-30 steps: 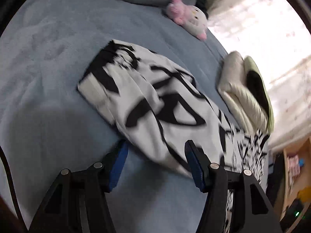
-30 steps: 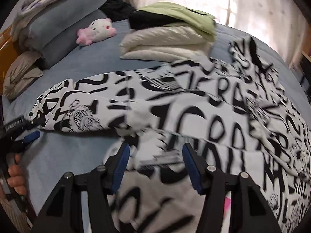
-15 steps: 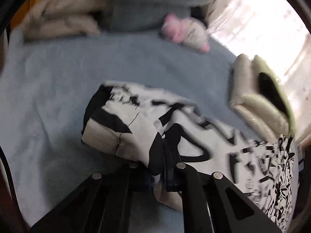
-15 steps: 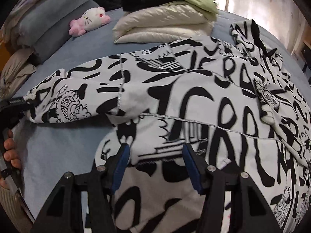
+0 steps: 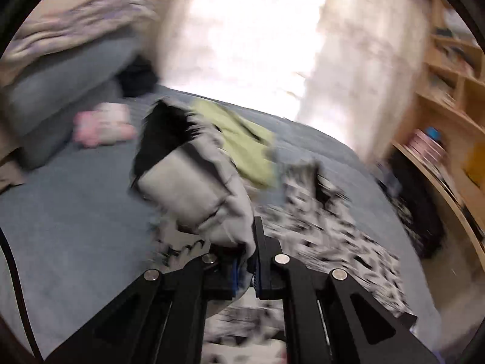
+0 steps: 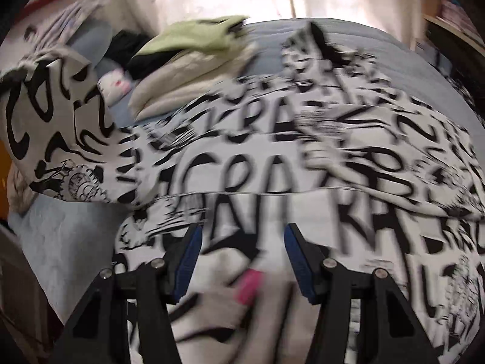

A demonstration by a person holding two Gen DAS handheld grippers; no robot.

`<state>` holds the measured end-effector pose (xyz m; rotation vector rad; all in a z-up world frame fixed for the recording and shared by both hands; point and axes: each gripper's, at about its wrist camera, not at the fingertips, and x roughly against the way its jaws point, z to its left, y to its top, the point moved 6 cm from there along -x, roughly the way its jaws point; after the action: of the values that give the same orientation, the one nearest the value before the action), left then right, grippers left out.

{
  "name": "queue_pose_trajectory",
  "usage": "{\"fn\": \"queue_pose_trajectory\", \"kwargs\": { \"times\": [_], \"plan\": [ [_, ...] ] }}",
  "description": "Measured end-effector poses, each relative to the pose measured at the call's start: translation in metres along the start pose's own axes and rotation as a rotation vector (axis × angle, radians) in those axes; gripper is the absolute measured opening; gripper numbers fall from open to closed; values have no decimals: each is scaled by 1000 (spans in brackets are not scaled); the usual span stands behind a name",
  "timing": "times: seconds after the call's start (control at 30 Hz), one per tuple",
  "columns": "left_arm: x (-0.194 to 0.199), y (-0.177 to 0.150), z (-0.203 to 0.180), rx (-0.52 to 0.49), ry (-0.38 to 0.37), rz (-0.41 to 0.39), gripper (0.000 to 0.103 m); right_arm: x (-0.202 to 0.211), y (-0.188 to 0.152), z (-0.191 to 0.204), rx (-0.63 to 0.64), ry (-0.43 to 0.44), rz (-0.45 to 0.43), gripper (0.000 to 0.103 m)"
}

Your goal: Fold large clothes

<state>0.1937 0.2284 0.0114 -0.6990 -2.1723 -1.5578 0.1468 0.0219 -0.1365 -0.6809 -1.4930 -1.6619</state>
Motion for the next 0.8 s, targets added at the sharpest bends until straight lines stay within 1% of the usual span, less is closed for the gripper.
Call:
{"fn": "queue_pose_trajectory", "kwargs": {
  "times": [0.03, 0.1, 0.13, 0.17, 0.2, 0.23, 0.27, 0.3, 0.4, 0.43, 0.53, 0.6, 0.67, 0.77, 0.8],
  "plan": [
    [-6, -5, -17, -18, -12, 16, 5, 4, 0, -10, -17, -9, -6, 56],
    [-32, -25, -61, -70, -40, 74, 5, 15, -2, -47, -74, -39, -20, 56],
    [-45, -38, -81, -88, -57, 109, 8, 18, -3, -57, -89, -47, -23, 56],
    [-64, -56, -103, -109, -80, 163, 15, 22, -4, -73, -113, -60, -25, 56],
    [-78, -70, -117, -124, -91, 206, 19, 26, -7, -93, -142, -76, -28, 56],
    [-91, -87, -131, -145, -105, 255, 29, 28, -10, -107, -162, -86, -27, 56],
    [-109, -108, -146, -177, -109, 316, 34, 29, -13, -116, -176, -92, -24, 56],
    [-124, -128, -157, -205, -97, 373, 35, 29, -17, -132, -201, -101, -14, 57],
    [-147, -168, -168, -240, -64, 466, 36, 28, -29, -160, -247, -102, 9, 57],
    [-148, -175, -167, -239, -63, 482, 36, 27, -32, -165, -255, -100, 13, 57],
    [-143, -183, -160, -223, -60, 486, 38, 25, -36, -174, -260, -90, 20, 57],
    [-131, -176, -148, -206, -51, 456, 46, 23, -34, -172, -254, -63, 18, 57],
    [-117, -164, -133, -183, -26, 399, 55, 23, -32, -164, -236, -44, 9, 57],
    [-98, -150, -109, -152, 12, 344, 57, 22, -27, -153, -214, -15, -4, 57],
    [-94, -147, -104, -142, 13, 340, 57, 21, -24, -149, -216, 7, -4, 57]
  ]
}}
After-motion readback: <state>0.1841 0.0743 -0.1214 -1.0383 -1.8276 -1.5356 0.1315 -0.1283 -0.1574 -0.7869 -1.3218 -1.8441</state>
